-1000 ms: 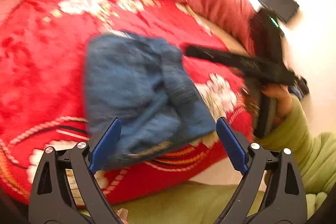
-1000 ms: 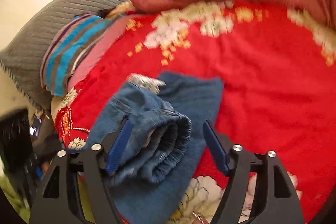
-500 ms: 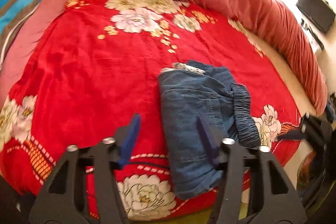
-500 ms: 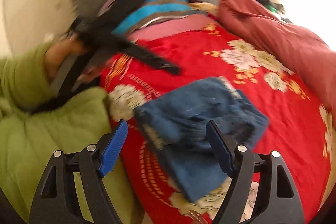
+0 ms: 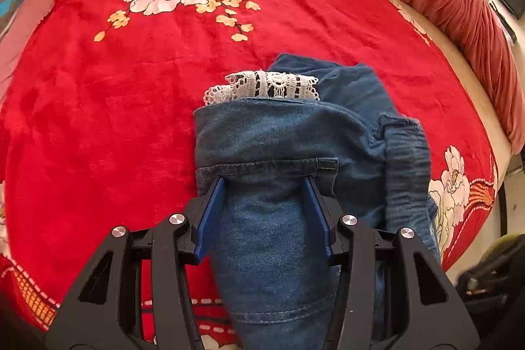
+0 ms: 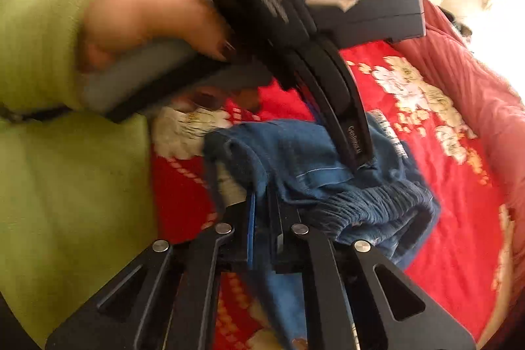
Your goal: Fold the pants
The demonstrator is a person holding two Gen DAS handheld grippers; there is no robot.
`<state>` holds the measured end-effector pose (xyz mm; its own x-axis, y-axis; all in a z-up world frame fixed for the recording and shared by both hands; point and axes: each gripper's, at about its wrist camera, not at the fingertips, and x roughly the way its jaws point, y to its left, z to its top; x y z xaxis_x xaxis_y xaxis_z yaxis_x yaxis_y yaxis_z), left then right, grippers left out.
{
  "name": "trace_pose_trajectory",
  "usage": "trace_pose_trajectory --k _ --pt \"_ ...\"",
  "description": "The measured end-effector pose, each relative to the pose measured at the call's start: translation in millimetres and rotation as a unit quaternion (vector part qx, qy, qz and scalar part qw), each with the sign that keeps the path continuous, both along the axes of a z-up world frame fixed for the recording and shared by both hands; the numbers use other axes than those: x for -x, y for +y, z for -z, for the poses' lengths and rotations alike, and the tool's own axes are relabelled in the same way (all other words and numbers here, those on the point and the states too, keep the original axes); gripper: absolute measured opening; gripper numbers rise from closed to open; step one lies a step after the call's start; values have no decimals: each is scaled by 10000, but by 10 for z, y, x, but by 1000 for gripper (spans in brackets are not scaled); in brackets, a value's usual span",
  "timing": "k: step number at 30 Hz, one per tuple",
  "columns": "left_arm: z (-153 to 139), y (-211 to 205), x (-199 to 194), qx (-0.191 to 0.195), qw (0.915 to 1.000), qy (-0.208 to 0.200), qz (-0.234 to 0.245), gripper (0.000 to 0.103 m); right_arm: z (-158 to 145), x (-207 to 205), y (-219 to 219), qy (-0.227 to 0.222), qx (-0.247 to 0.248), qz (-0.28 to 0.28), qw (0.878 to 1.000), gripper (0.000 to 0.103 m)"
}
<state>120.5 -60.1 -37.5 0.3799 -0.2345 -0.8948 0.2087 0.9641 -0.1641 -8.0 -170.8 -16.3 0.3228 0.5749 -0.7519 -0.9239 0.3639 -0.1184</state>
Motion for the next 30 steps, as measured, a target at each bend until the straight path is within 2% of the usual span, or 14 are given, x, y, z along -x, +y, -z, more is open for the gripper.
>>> trace_pose_trajectory --k 2,5,7,15,26,28,30 --pt "3 31 1 92 10000 2 -27 41 45 8 -72 72 34 -68 9999 6" --pt "5 54 14 180 9998 -24 -44 41 292 -10 -48 198 375 -29 9991 6" --pt "3 54 30 194 9998 -48 -49 41 358 0 -40 203 383 6 9991 6" --pt "-43 41 70 201 9996 -149 -91 42 269 -30 -86 360 213 142 9990 10" --pt "-178 61 234 165 9989 -408 -170 53 19 103 -190 554 -249 267 9978 21" --pt "-222 48 280 116 9985 -510 -161 56 -26 126 -216 553 -306 296 9976 25" --pt "-259 40 319 93 9981 -588 -151 58 -69 132 -238 549 -364 338 9973 40"
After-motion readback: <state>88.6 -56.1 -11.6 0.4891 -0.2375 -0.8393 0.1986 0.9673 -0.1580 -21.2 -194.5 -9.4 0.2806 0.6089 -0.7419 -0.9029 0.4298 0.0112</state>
